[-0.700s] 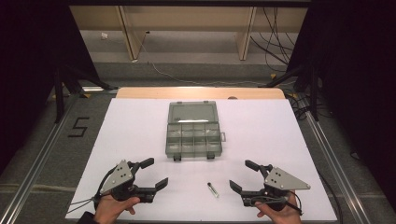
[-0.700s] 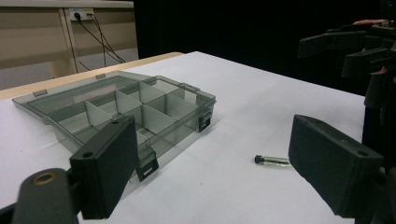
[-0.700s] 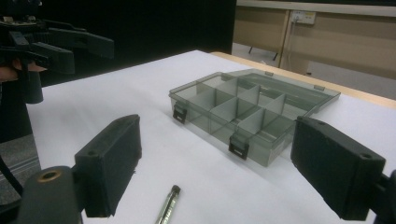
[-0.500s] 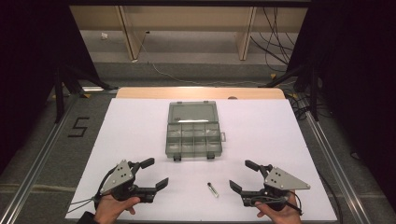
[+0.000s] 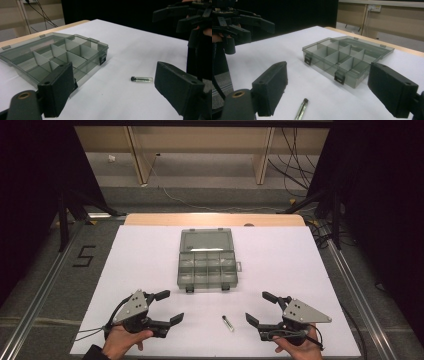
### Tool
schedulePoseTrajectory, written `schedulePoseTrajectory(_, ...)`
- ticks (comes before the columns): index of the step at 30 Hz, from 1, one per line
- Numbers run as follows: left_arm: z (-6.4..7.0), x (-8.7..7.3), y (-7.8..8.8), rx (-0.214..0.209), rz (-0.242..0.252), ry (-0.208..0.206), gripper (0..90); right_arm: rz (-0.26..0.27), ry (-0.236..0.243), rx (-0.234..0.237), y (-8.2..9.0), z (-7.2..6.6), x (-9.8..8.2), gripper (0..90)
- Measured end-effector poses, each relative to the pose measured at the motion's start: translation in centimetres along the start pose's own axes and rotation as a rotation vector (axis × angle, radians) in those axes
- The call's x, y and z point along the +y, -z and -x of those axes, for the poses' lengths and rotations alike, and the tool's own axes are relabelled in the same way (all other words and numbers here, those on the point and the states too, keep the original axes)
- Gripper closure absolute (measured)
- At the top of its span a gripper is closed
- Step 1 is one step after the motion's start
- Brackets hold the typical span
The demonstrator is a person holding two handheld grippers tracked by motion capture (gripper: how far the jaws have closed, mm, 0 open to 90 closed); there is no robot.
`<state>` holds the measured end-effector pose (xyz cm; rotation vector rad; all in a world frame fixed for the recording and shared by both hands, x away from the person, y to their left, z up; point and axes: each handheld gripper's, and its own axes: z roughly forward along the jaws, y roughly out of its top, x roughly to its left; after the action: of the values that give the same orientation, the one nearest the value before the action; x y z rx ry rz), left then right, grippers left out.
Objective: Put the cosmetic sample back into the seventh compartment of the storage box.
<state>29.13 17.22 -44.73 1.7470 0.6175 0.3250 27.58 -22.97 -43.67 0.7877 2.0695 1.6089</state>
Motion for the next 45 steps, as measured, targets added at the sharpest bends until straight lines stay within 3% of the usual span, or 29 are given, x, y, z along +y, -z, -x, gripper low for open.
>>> schedulePoseTrajectory(7, 0.4, 0.7, -1.4, -0.043, -0.076, -0.034, 17.0, 0.006, 0.001, 0.005, -0.1, 0.0, 0.0, 17.3)
schedulePoseTrajectory(9, 0.4, 0.8, -1.9, -0.062, -0.100, -0.070, 17.1, 0.006, 0.000, 0.007, -0.1, 0.0, 0.0, 17.4)
schedulePoseTrajectory(13, 0.9, 0.8, -2.8, -0.084, -0.144, -0.080, 17.1, -0.004, -0.020, 0.006, 0.1, -0.1, 0.0, 17.5)
schedulePoseTrajectory(14, 0.9, 0.8, -3.0, -0.092, -0.147, -0.084, 17.2, 0.015, 0.015, -0.004, 0.0, 0.1, 0.0, 17.5)
schedulePoseTrajectory(15, 1.0, 0.9, -3.1, -0.092, -0.155, -0.084, 17.3, 0.014, 0.014, -0.004, 0.0, 0.1, 0.0, 17.5)
schedulePoseTrajectory(16, 1.1, 0.9, -3.3, -0.095, -0.160, -0.076, 17.4, -0.004, -0.017, 0.004, 0.1, -0.1, 0.0, 17.5)
schedulePoseTrajectory(19, 1.1, 1.1, -3.8, -0.109, -0.173, -0.087, 18.0, 0.003, 0.019, -0.013, 0.1, 0.1, 0.0, 17.6)
schedulePoseTrajectory(30, 1.6, 2.4, -5.4, -0.141, -0.222, -0.159, 18.3, 0.014, 0.013, -0.006, 0.0, 0.1, 0.0, 17.6)
schedulePoseTrajectory(40, 2.3, 3.2, -7.2, -0.199, -0.299, -0.233, 17.2, -0.006, 0.014, -0.008, 0.2, 0.1, 0.1, 17.6)
schedulePoseTrajectory(45, 2.7, 3.2, -8.3, -0.229, -0.331, -0.248, 16.2, -0.003, 0.014, -0.010, 0.2, 0.1, 0.1, 17.6)
